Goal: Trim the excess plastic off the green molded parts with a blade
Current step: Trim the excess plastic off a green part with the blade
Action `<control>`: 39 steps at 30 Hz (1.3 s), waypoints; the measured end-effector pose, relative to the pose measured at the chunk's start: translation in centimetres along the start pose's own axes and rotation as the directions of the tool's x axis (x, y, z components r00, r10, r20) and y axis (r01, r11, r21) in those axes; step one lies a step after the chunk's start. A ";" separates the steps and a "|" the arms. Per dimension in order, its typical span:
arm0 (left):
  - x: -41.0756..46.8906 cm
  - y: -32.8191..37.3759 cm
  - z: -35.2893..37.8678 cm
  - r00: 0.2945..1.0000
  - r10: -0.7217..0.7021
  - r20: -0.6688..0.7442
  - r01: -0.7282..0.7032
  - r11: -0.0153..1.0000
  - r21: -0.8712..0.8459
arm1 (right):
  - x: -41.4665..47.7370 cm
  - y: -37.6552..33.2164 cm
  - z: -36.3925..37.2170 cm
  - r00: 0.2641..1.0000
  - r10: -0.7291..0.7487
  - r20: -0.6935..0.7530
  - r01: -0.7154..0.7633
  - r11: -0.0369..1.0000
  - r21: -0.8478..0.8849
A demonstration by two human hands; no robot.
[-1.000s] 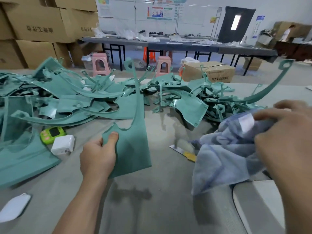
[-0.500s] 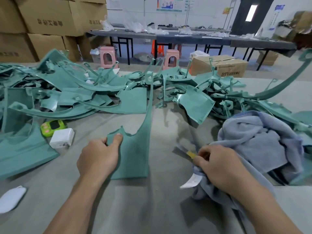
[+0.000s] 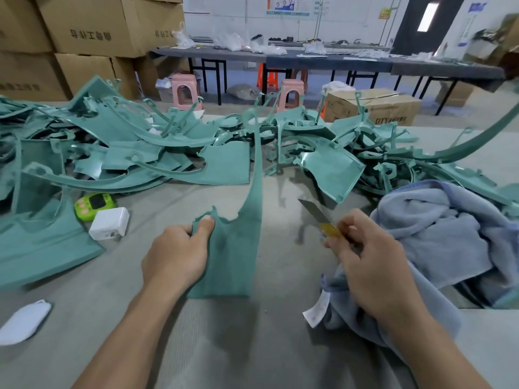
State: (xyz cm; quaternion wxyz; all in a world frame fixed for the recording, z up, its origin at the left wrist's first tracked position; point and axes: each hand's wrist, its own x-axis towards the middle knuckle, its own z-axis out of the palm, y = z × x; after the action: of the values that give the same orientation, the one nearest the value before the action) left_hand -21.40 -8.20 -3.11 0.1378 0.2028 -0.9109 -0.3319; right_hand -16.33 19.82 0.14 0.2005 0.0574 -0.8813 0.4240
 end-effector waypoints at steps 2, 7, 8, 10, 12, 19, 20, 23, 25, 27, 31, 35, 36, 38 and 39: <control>-0.1 0.0 -0.2 0.994 -0.056 0.098 0.076 0.974 -0.214 | -0.3 -1.0 0.0 0.994 -0.030 0.101 0.010 0.981 0.191; -1.1 0.8 -0.7 0.918 -0.118 0.379 0.319 0.787 -0.528 | -1.4 -2.8 1.4 0.911 -0.105 0.399 -0.082 0.902 0.424; -1.3 0.9 -0.8 0.907 -0.108 0.406 0.334 0.771 -0.542 | -1.5 -3.0 1.7 0.894 -0.114 0.433 -0.088 0.904 0.419; -1.6 1.1 -0.9 0.899 -0.076 0.431 0.330 0.765 -0.553 | -1.7 -3.2 2.1 0.867 -0.141 0.478 -0.048 0.931 0.363; -1.8 1.3 -0.7 0.896 -0.019 0.443 0.276 0.805 -0.524 | -1.8 -3.4 2.5 0.861 -0.147 0.487 -0.009 0.953 0.304; -2.0 1.8 -0.4 0.875 0.089 0.476 0.111 0.919 -0.378 | 1.1 -1.8 2.7 0.990 0.129 0.058 -0.141 0.926 0.350; -2.0 1.8 -0.3 0.877 0.097 0.471 0.092 0.928 -0.362 | 1.3 -1.5 2.7 0.989 0.142 0.035 -0.145 0.917 0.371; -1.8 1.6 -0.3 0.900 0.095 0.426 0.046 0.950 -0.310 | 0.9 -1.0 2.5 0.994 0.094 0.058 -0.110 0.887 0.448; -1.7 1.4 -0.4 0.902 0.092 0.421 0.051 0.947 -0.317 | 0.2 -1.2 2.3 0.979 -0.018 0.201 -0.078 0.884 0.461; -1.8 1.2 -0.4 0.886 0.104 0.451 0.038 0.955 -0.295 | -0.3 -1.7 2.1 0.909 -0.124 0.397 -0.053 0.912 0.406; -1.8 1.1 -1.0 0.857 0.116 0.502 0.059 0.945 -0.320 | 1.0 -0.8 2.4 0.981 0.037 0.190 -0.108 0.918 0.381; -1.9 0.9 -1.2 0.884 0.166 0.436 -0.041 0.959 -0.282 | 1.7 0.2 1.9 0.979 0.192 0.067 -0.200 0.847 0.493; -2.0 0.9 -1.1 0.895 0.155 0.419 -0.031 0.957 -0.288 | 1.6 0.2 1.8 0.979 0.182 0.093 -0.204 0.819 0.537; -2.0 0.9 -0.9 0.910 0.129 0.394 -0.011 0.957 -0.289 | 0.9 -0.1 1.8 0.976 0.148 0.161 -0.215 0.787 0.579; -2.0 0.9 -0.8 0.916 0.121 0.384 -0.008 0.959 -0.283 | 0.6 -0.4 2.0 0.972 0.137 0.192 -0.225 0.778 0.587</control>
State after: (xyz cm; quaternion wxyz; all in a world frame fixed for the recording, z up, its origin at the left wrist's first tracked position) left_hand -19.54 -7.09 -2.16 -0.0120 0.0798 -0.8708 -0.4850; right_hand -17.39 18.09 -0.40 0.0684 0.0627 -0.7127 0.6954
